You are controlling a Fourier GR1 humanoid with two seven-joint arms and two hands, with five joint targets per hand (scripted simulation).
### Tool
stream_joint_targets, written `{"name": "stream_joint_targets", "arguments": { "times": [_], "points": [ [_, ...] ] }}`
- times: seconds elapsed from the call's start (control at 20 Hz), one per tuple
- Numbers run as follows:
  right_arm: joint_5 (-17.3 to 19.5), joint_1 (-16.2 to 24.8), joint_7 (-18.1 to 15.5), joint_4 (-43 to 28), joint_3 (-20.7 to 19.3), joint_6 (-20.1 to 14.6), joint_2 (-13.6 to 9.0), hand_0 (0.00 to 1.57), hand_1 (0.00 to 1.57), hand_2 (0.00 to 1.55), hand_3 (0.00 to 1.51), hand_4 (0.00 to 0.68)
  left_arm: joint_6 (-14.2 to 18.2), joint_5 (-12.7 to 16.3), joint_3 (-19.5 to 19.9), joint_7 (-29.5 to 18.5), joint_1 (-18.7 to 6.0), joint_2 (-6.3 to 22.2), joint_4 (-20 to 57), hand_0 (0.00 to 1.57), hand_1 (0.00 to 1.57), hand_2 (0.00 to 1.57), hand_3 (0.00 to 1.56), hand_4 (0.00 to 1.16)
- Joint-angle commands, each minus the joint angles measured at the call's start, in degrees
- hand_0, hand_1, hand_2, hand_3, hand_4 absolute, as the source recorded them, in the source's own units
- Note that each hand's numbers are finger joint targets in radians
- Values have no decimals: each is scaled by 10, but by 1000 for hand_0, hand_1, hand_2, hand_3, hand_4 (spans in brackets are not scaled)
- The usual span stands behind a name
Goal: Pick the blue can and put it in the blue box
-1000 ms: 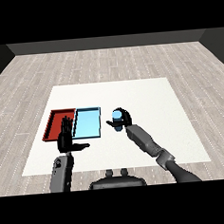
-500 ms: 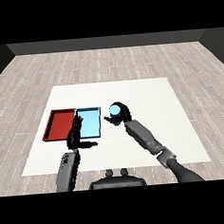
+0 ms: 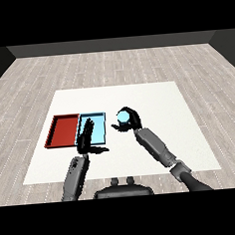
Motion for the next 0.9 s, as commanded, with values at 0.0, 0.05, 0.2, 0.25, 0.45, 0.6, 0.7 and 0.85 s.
{"name": "stream_joint_targets", "arguments": {
  "times": [0.0, 0.05, 0.2, 0.25, 0.45, 0.6, 0.7, 0.85],
  "points": [
    [22, 57, 53, -111, 8, -1, -32, 1432, 1432, 1448, 1419, 659, 3, 10, 1, -26, -56, -1, 99, 0, 0, 0, 0, 0],
    [34, 82, 65, -166, 14, -12, -41, 1432, 1432, 1448, 1419, 659, 25, -4, -44, -25, 0, -1, 32, 0, 0, 0, 0, 0],
    [53, 88, 37, -120, -24, 22, -15, 1434, 1434, 1429, 1407, 654, 38, 23, -38, 5, -66, -1, 73, 0, 0, 0, 0, 0],
    [60, 67, 26, -91, -24, 23, -5, 1435, 1435, 1433, 1406, 661, 31, 5, -14, 18, -111, -1, 93, 0, 0, 0, 0, 0],
    [91, 109, 84, -180, -39, 38, -18, 1422, 1422, 1444, 1411, 661, 57, -3, -64, 12, -79, -1, 70, 0, 0, 0, 0, 0],
    [97, 78, 89, -147, -46, 37, -3, 1414, 1414, 1445, 1414, 660, 167, 59, -155, 15, -126, -1, 113, 0, 0, 0, 0, 0],
    [130, 106, 106, -197, -41, 29, 11, 1416, 1416, 1448, 1415, 658, 105, 50, -98, 6, -126, -1, 142, 0, 0, 0, 0, 0],
    [137, 87, 51, -127, -71, 71, 29, 1407, 1407, 1445, 1408, 665, 139, 58, -144, -17, -121, -1, 158, 0, 0, 0, 0, 0]
  ]
}}
